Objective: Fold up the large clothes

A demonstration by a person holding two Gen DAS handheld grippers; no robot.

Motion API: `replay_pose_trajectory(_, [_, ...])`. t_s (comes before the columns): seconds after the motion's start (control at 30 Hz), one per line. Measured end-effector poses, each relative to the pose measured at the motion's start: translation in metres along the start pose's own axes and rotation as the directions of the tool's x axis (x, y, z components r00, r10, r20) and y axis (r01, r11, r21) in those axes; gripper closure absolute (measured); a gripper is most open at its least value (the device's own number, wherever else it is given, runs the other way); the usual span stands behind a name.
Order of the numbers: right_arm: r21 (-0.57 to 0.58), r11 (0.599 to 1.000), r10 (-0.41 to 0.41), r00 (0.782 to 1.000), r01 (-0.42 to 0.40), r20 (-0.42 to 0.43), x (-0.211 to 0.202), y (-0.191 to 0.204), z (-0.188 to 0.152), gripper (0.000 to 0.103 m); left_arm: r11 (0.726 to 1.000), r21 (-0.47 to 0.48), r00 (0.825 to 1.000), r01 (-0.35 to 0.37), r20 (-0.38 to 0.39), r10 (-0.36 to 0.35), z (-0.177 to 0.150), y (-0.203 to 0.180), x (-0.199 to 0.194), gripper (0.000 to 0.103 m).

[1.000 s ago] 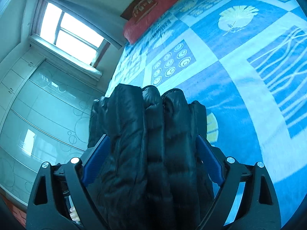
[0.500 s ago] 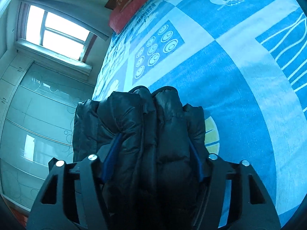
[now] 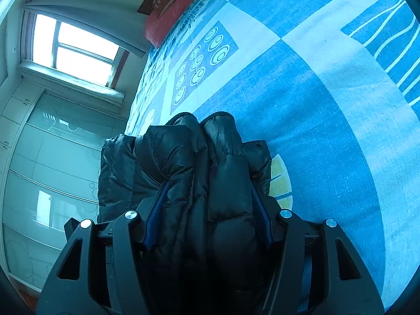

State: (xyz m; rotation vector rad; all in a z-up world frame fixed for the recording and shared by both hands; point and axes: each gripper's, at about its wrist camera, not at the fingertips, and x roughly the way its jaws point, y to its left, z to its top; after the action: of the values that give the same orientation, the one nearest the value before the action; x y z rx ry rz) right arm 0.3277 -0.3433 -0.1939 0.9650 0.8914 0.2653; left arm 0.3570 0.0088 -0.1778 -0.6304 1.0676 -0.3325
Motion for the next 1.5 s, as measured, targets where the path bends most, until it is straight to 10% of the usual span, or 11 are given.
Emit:
replay_pose_trajectory(0.4, [-0.01, 1.0, 0.015, 0.999, -0.015, 0.038, -0.026, 0.003, -0.006, 0.025, 0.999, -0.025, 0.999, 0.047, 0.005, -0.047, -0.001, 0.024, -0.027, 0.016])
replay_pose_trajectory(1.5, [-0.059, 0.994, -0.081, 0.983, 0.092, 0.164, -0.104, 0.034, -0.064, 0.025, 0.999, 0.032, 0.996, -0.011, 0.088, 0.008, -0.061, 0.018, -0.112, 0.017])
